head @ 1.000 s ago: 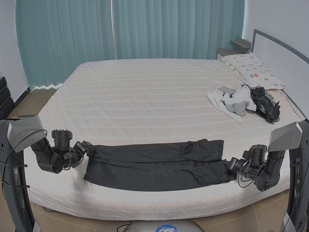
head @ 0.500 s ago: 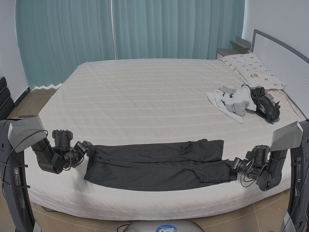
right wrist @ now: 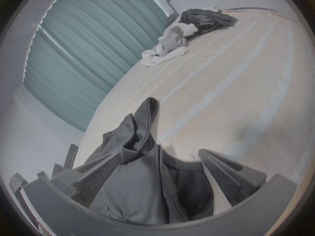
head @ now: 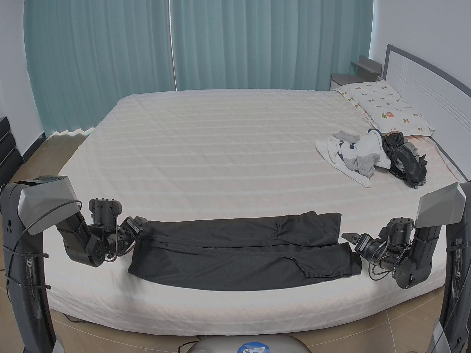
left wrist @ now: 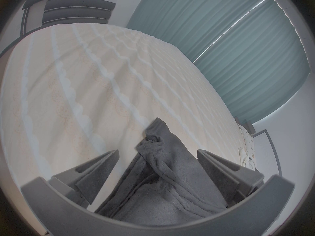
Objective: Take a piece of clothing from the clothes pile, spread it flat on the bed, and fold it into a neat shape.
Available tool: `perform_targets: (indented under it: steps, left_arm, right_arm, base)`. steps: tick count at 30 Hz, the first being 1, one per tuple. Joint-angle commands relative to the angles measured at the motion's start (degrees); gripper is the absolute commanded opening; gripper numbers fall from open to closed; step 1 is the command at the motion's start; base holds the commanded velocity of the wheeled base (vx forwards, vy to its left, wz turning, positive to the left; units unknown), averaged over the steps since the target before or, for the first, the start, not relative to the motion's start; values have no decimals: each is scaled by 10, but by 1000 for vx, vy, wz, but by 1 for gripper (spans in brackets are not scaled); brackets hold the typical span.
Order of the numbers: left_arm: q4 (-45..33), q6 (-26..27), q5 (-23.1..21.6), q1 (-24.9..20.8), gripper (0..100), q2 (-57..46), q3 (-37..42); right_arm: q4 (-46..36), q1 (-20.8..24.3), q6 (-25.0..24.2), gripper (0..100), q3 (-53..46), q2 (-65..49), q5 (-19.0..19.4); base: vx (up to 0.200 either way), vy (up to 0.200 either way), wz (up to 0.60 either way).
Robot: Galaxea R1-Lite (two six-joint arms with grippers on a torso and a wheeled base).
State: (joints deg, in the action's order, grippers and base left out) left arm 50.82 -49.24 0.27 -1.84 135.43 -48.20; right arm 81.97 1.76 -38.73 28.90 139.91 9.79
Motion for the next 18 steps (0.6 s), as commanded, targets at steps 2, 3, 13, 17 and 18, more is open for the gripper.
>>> perform_targets:
  steps: [2, 3, 13, 17, 18]
  left_arm:
    - [-2, 2, 2, -10, 0, 11, -5]
    - [-2, 3, 2, -9, 0, 12, -8]
    - [5, 4, 54, -10, 0, 8, -30]
    - [43, 4, 54, -14, 0, 8, -29]
    - [51, 4, 54, -15, 0, 8, -26]
  right_arm:
    - [-1, 3, -1, 100, 1, -27, -11]
    - [-1, 4, -1, 100, 1, -31, -13]
    - [-30, 76, -37, 100, 23, -83, -34]
    - [-111, 116, -51, 100, 80, -99, -64]
    - [-131, 125, -62, 100, 98, -102, -73]
  base:
    - [0, 0, 0]
    - [0, 0, 0]
    - [0, 0, 0]
    - [0, 0, 0]
    - [0, 0, 0]
